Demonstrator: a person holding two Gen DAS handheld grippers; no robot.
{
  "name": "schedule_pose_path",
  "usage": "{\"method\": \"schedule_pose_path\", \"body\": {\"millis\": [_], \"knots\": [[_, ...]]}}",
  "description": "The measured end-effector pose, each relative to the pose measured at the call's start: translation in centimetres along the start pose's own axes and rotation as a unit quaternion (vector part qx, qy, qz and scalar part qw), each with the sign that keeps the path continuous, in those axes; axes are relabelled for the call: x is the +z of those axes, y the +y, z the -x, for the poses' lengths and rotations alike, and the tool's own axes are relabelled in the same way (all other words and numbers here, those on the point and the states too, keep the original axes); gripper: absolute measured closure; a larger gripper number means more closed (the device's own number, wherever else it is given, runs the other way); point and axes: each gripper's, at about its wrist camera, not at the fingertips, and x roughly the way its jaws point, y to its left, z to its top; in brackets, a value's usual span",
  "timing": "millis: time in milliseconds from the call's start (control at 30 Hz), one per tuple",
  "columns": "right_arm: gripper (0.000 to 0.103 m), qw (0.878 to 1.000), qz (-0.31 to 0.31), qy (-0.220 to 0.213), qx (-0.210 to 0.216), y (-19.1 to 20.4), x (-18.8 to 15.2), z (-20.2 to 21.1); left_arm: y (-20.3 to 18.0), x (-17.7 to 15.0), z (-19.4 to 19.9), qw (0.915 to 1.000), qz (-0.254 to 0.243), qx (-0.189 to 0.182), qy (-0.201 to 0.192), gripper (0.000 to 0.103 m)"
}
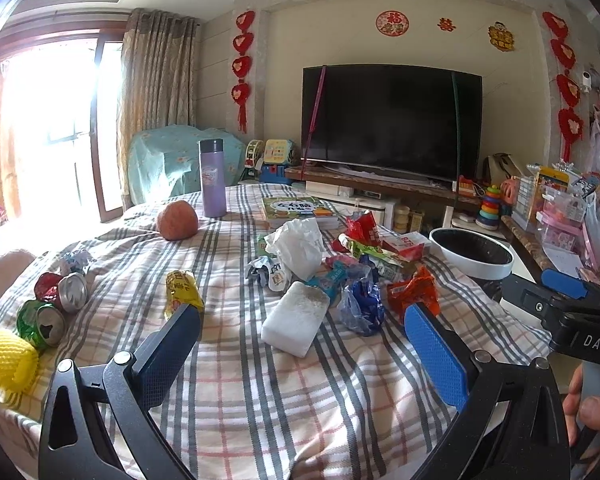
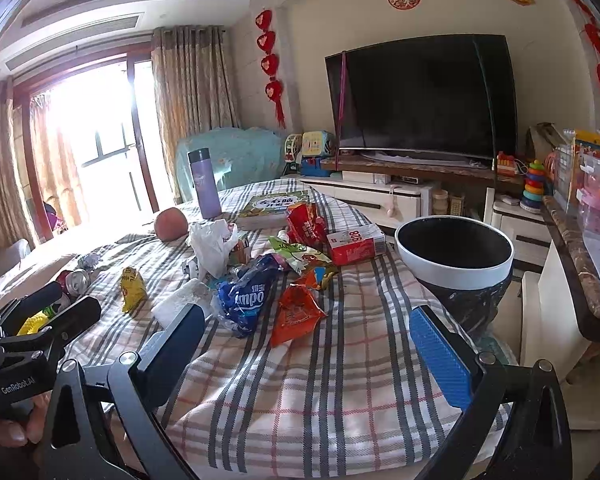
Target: Collect trash
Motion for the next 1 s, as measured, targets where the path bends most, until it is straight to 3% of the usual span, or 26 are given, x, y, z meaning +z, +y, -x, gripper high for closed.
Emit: {"method": "schedule_pose_path", "body": {"millis": [1000], "knots": [[0.0,1.0,-0.002,0.003,0.003,0.09,-0.13,0.03,-0.11,-0.29,0.15,1.0,0.001,-0.005,0.003,0.001]]}}
